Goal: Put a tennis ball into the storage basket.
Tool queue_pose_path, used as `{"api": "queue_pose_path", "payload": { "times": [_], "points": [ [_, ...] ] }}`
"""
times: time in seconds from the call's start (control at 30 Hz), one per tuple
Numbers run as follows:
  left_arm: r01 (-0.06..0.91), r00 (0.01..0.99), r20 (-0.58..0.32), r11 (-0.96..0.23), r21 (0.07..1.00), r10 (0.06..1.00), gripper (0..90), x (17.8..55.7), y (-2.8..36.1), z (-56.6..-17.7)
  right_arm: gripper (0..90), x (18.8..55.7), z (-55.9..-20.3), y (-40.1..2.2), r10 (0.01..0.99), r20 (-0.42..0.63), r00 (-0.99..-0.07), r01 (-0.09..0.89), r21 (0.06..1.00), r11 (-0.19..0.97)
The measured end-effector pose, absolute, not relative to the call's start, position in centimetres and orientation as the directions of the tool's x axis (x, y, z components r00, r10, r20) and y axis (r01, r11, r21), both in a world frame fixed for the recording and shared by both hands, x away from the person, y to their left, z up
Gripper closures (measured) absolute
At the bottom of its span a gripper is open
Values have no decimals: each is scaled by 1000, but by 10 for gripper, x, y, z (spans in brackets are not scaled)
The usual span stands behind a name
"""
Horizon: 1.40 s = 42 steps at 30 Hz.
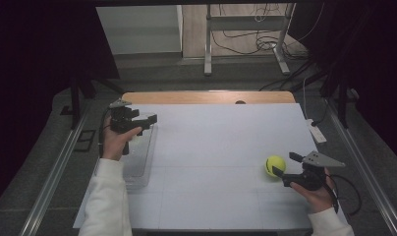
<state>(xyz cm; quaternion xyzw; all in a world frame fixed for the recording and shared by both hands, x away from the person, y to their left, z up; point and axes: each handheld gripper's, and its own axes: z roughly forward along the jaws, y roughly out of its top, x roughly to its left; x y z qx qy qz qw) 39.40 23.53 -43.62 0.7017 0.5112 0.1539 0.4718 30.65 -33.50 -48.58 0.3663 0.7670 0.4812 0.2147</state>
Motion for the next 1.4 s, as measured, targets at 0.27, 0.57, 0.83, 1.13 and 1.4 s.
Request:
{"api": "queue_pose_path", "payload": {
  "times": [0.27, 0.57, 0.83, 1.13, 1.4],
  "points": [
    [574, 463, -258, -65, 817, 848, 134, 394, 225, -438, 117, 308, -486, -335, 767, 23, -642, 355, 895, 270],
    [552, 504, -235, -101, 828, 831, 136, 391, 210, -433, 117, 308, -486, -338, 770, 28, -638, 355, 897, 262],
    [548, 517, -239, -103, 830, 822, 138, 392, 203, -431, 116, 306, -486, -342, 777, 31, -629, 359, 898, 254],
    [524, 546, -239, -105, 845, 803, 141, 390, 195, -423, 116, 303, -486, -346, 783, 31, -621, 361, 898, 252],
    [516, 564, -240, -112, 849, 790, 143, 390, 191, -421, 116, 302, -487, -348, 787, 28, -616, 363, 897, 253]
  ]
}}
